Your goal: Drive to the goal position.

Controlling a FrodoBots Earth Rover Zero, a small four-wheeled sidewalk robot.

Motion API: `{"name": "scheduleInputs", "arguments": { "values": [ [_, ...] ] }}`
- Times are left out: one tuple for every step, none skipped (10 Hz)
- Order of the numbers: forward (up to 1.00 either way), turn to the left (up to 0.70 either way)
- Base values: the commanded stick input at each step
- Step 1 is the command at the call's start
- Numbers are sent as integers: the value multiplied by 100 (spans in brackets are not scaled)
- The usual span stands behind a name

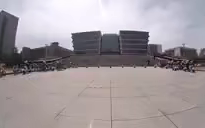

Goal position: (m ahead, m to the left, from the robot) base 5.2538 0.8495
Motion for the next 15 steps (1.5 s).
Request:
{"name": "scheduleInputs", "arguments": {
  "values": [
    [100,0],
    [100,0],
    [100,0],
    [100,0],
    [100,0],
    [100,0],
    [100,0],
    [100,0],
    [100,0],
    [100,0],
    [100,0],
    [100,0],
    [100,0],
    [100,0],
    [100,0]
  ]
}}
